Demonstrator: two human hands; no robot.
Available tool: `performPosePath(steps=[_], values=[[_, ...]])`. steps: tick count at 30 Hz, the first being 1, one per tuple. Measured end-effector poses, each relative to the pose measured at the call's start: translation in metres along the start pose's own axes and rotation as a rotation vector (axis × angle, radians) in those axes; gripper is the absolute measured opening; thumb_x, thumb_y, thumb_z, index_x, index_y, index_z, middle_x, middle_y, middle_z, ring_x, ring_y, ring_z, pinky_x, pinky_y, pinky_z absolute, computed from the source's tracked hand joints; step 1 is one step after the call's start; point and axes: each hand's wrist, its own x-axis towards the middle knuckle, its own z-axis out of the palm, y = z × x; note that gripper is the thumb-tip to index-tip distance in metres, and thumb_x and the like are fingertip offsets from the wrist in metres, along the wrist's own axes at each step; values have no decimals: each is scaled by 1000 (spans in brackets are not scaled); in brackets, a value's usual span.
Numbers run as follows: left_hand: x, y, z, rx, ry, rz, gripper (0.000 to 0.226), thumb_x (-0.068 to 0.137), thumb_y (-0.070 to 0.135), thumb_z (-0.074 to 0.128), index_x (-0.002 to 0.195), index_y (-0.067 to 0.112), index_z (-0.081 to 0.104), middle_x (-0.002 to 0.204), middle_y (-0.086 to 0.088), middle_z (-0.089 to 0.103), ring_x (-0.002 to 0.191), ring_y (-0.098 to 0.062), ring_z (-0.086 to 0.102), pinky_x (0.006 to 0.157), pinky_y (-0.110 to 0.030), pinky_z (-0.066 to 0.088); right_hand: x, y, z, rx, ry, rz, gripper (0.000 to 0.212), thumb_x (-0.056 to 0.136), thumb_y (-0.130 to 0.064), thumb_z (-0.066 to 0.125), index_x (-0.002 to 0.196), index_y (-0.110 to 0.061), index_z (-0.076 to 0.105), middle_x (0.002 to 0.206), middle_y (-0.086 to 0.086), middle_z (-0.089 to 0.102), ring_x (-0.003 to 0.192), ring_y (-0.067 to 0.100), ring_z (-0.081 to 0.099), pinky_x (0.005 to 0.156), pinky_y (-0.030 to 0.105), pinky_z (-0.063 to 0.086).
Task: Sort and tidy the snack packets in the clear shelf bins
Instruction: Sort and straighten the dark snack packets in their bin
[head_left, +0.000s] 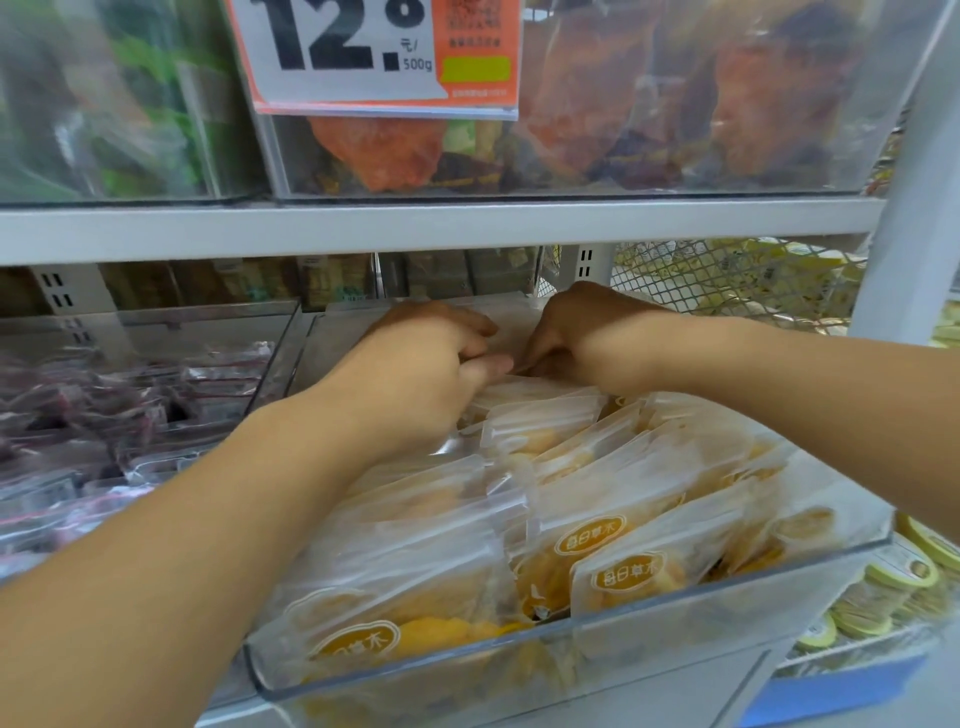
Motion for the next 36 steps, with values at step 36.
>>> performPosePath(steps=[36], values=[[4, -6, 7, -124, 44, -133, 37, 87, 31, 71, 108, 47, 46, 110, 6, 64, 95, -22, 63, 87, -41, 55, -13, 2, -8, 627, 181, 153, 25, 93, 3, 61, 104, -11, 79, 87, 13, 76, 70, 18, 74, 69, 31, 63]])
